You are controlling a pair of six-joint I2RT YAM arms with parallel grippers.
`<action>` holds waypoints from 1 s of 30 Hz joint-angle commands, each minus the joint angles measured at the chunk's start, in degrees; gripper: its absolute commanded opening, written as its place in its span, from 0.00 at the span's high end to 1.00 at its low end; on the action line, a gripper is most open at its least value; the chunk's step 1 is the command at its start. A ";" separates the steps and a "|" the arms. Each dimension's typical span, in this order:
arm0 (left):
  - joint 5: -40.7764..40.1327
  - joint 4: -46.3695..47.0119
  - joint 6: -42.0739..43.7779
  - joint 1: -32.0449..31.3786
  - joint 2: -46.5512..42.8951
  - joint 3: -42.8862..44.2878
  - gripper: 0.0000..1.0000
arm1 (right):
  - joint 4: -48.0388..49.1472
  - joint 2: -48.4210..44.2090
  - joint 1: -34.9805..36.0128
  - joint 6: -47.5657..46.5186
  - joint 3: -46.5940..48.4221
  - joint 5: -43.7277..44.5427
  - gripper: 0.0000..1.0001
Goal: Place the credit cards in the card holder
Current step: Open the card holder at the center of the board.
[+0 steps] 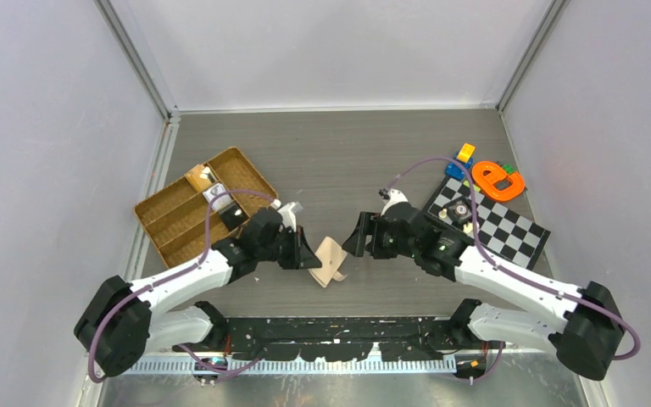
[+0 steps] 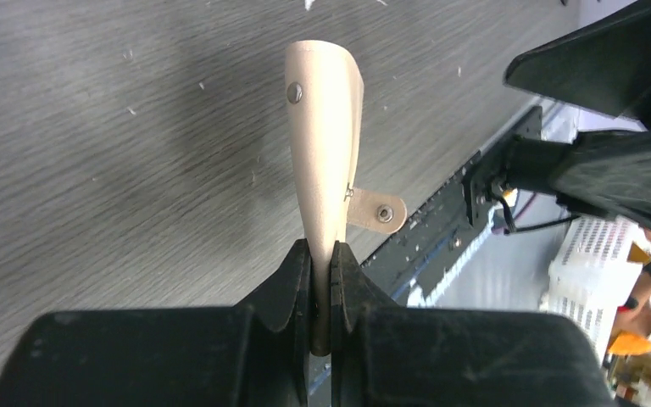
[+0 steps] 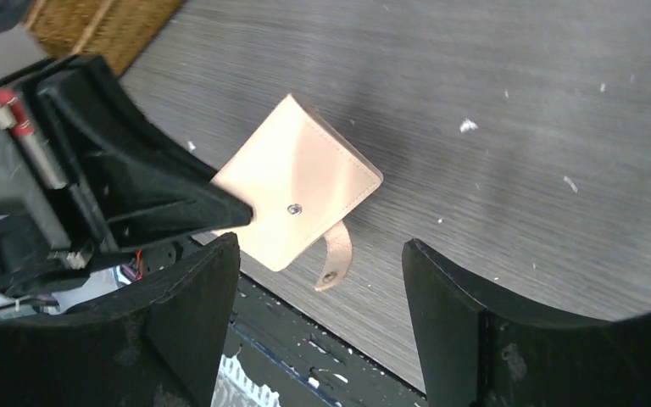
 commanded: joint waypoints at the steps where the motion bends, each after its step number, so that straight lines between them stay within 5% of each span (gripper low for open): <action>1: -13.07 16.09 -10.41 -3.91 -0.96 -4.83 1.00 | 10.90 3.57 0.31 10.20 -5.03 1.85 0.25; 12: -14.33 20.30 -11.14 -5.22 4.85 -7.16 1.00 | 15.98 13.37 1.75 15.20 -6.42 -4.55 0.33; 30: -13.36 24.01 -12.46 -5.24 7.89 -7.91 1.00 | 9.16 20.34 2.41 15.82 -4.04 3.62 0.52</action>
